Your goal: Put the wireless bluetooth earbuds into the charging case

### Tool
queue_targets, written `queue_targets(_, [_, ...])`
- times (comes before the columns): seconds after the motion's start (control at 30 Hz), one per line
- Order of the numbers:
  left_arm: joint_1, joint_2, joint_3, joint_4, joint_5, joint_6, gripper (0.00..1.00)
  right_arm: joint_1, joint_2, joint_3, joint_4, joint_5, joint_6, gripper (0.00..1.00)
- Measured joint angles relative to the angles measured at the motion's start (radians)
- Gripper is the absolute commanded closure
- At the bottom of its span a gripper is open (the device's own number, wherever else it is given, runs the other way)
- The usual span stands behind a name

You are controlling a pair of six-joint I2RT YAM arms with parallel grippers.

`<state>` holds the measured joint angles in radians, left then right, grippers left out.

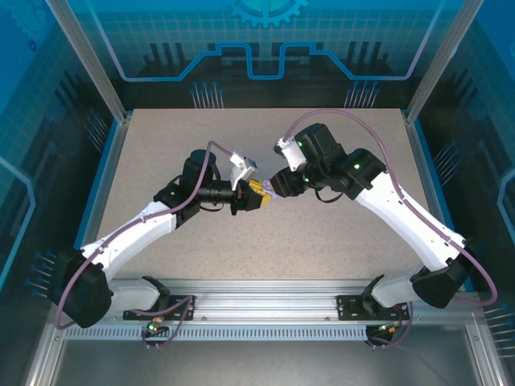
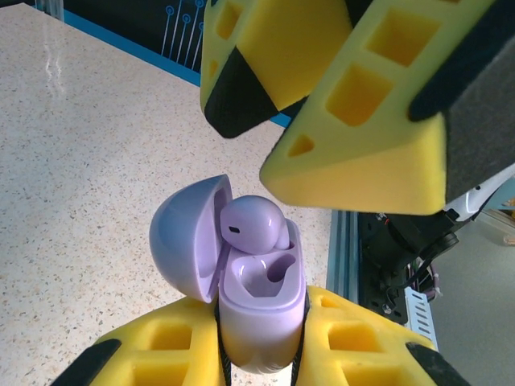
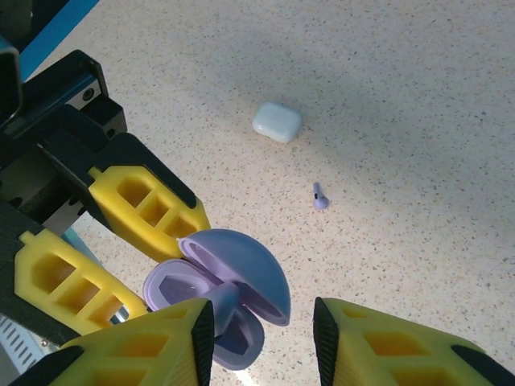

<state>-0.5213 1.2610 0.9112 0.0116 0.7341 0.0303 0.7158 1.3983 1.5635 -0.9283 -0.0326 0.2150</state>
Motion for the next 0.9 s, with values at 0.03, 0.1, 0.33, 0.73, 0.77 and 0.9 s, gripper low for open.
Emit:
queue_targets(0.03, [0.0,0.0,0.002,-0.004,0.0,0.003,0.81,0.0,0.0,0.002,0.0,0.0,-0.001,0.58])
queue_targets(0.1, [0.0,0.0,0.006,-0.007,0.0,0.003,0.81,0.004,0.0,0.002,0.0,-0.002,-0.004,0.58])
queue_targets(0.33, [-0.005,0.0,0.012,-0.012,0.002,0.003,0.81,0.038,0.032,0.03,-0.017,-0.012,-0.018,0.59])
queue_targets(0.73, [-0.005,-0.008,0.014,-0.023,-0.005,0.007,0.82,0.053,0.067,0.084,-0.069,0.071,0.013,0.56])
queue_targets(0.77, [-0.005,-0.009,0.014,-0.023,-0.006,0.006,0.82,0.056,0.068,0.086,-0.073,0.075,0.016,0.56])
queue_targets(0.9, [-0.005,-0.013,0.014,-0.024,-0.013,0.007,0.82,0.069,0.074,0.103,-0.089,0.083,0.021,0.51])
